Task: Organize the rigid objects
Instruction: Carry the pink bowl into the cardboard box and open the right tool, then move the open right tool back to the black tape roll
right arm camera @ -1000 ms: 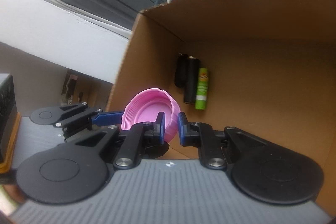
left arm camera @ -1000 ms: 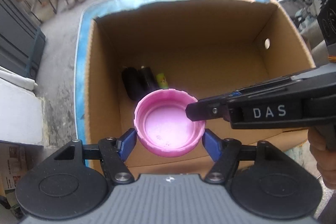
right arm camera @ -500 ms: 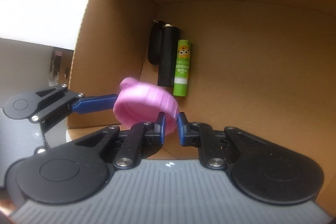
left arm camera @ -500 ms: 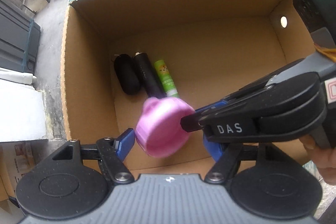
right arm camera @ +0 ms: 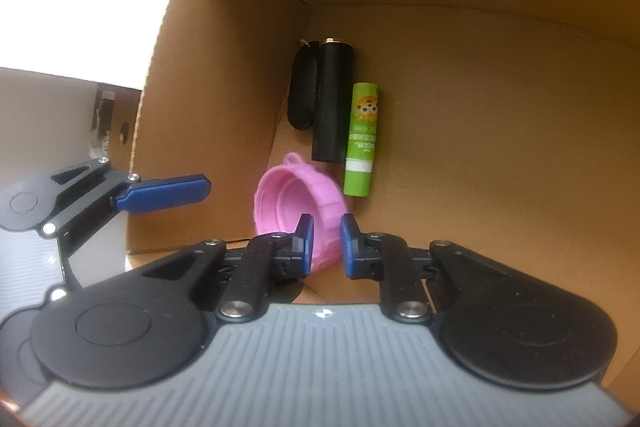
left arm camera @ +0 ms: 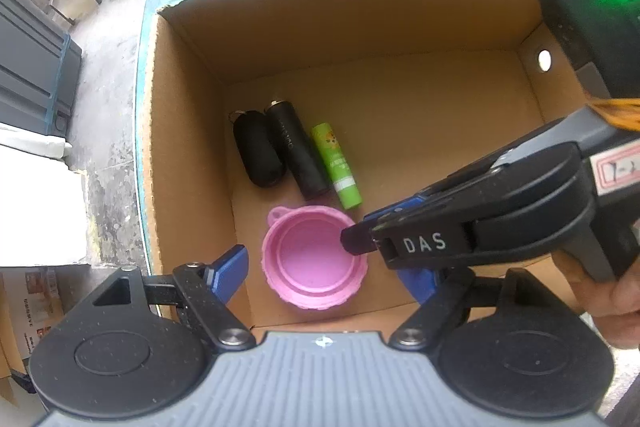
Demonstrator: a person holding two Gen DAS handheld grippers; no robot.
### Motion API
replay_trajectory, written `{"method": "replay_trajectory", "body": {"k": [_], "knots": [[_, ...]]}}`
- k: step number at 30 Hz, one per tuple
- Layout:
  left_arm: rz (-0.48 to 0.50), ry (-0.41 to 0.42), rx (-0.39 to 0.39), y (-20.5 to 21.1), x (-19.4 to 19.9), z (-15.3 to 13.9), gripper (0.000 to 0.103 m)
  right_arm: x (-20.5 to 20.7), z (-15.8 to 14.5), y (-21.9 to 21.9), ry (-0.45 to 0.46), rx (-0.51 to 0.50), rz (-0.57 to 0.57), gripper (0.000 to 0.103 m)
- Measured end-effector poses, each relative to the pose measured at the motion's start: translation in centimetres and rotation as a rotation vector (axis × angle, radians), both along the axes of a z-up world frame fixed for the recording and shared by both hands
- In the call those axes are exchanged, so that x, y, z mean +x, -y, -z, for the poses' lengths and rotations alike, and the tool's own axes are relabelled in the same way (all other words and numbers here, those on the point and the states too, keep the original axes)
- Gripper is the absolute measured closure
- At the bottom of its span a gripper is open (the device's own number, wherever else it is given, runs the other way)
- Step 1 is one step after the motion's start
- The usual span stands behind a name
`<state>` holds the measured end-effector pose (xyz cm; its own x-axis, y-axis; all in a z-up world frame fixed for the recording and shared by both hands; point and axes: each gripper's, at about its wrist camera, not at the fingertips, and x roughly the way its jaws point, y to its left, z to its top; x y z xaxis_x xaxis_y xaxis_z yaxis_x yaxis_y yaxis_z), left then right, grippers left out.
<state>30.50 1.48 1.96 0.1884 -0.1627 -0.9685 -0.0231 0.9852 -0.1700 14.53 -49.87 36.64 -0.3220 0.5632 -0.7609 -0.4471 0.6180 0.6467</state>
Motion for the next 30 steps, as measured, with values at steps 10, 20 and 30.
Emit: {"method": "replay_trajectory", "body": {"k": [10,20,30], "knots": [[-0.032,0.122,-0.008,-0.2,-1.0,-3.0,0.019,0.3,-3.2,2.8,0.025,0.099,0.085,0.084],[-0.106,0.306,-0.082,-1.2,-5.3,-8.0,0.019,-1.5,-7.9,9.7,0.073,0.269,0.251,0.076],[-0.110,0.601,-0.084,-0.5,-16.0,-12.2,0.013,-11.0,-12.1,19.8,0.173,0.501,0.367,0.069]]}}
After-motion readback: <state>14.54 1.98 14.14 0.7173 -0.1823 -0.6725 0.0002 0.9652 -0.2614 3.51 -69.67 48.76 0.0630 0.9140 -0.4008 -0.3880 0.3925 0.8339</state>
